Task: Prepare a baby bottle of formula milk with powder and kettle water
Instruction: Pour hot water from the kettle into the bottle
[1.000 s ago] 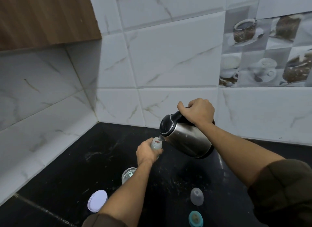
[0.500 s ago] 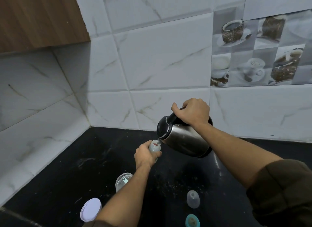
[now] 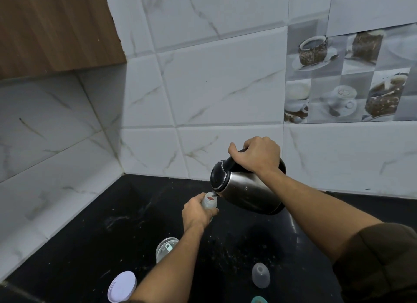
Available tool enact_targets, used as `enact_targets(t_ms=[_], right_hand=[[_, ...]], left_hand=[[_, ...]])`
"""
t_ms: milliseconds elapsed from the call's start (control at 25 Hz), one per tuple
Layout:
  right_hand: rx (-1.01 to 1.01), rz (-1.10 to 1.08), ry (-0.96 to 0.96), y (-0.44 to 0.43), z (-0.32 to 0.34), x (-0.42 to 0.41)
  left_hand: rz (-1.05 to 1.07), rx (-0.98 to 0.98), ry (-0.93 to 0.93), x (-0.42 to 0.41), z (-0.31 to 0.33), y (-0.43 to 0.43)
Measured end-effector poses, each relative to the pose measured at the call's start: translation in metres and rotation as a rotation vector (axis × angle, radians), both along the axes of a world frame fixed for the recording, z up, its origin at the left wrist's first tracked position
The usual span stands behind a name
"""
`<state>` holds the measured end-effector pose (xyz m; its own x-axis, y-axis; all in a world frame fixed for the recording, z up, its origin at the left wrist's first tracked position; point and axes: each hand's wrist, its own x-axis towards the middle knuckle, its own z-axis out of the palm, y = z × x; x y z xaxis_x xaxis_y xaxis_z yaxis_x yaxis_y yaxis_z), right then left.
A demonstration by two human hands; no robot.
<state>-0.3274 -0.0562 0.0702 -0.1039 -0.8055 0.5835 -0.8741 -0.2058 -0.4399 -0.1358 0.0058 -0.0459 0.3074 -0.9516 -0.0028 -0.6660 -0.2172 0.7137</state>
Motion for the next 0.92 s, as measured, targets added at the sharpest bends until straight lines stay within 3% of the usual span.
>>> enact_targets(t_ms=[920], right_hand=[[0.002, 0.003, 0.068, 0.030, 0.003, -0.014]], left_hand=[[-0.007, 0.006, 0.036, -0.019, -0.002, 0.031]])
